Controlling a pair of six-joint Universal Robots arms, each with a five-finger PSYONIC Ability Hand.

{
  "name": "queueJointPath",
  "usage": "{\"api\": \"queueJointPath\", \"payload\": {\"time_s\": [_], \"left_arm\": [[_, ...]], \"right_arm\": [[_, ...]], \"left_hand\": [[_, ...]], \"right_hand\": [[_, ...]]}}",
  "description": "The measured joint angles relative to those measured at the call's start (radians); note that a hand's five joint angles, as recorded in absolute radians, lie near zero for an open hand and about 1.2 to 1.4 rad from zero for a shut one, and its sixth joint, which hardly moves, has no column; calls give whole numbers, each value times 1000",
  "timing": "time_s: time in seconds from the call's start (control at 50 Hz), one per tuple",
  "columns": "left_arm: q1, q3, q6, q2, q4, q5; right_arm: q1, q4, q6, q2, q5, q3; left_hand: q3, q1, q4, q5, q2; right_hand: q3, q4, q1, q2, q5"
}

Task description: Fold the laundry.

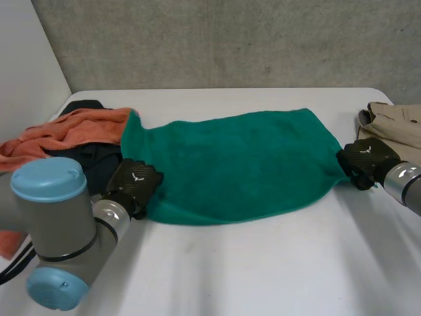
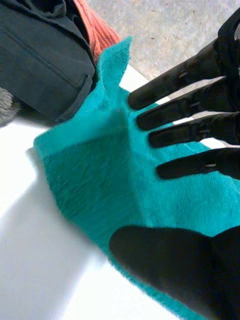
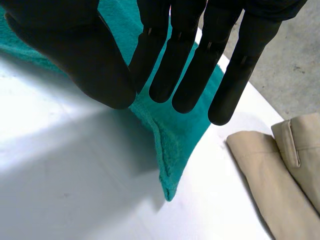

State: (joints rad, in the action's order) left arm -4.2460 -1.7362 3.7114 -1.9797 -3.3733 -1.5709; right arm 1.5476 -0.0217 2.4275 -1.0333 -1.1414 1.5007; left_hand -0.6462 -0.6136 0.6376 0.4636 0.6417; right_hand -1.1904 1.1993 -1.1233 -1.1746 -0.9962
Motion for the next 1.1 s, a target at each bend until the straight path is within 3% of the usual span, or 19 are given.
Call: {"api": "queueJointPath", "payload": {"time_s": [0.04,0.14,0.28,0.44,0.56,0.84,0.9,0.98,1.1], "left_arm": [[-9,14,4,25,60,6],[-45,85,-20,58,216,27],[-130,252,-151,31,495,61],[-164,330,-222,-32,642,79],[-157,291,-197,-29,636,61],[-108,121,-186,12,418,51],[-97,126,-183,-20,402,44],[-85,146,-174,-56,393,16],[-76,146,-164,-44,393,-23]], "right_arm": [[-9,11,-2,-9,7,6],[-23,16,-4,-21,19,16],[-26,10,-9,-23,23,32],[-24,1,-16,-17,21,52],[-26,-5,-17,-12,21,59],[-27,-14,-21,-2,21,67],[-26,-14,-22,-2,21,69],[-24,-10,-26,-4,20,72],[-26,26,-64,-21,17,73]], "left_hand": [[152,152,-153,-155,-155],[281,242,-282,-286,-277],[280,241,-280,-283,-275],[192,156,-181,-179,-188],[182,151,-170,-167,-180],[133,99,-120,-119,-126],[58,10,-46,-47,-49],[-440,-493,445,438,449],[-543,-526,560,518,550]], "right_hand": [[0,0,0,0,0],[0,0,0,0,0],[0,0,0,0,0],[0,0,0,0,0],[0,0,0,0,0],[0,0,0,0,0],[0,0,0,0,0],[0,0,0,0,0],[0,0,0,0,0]]}}
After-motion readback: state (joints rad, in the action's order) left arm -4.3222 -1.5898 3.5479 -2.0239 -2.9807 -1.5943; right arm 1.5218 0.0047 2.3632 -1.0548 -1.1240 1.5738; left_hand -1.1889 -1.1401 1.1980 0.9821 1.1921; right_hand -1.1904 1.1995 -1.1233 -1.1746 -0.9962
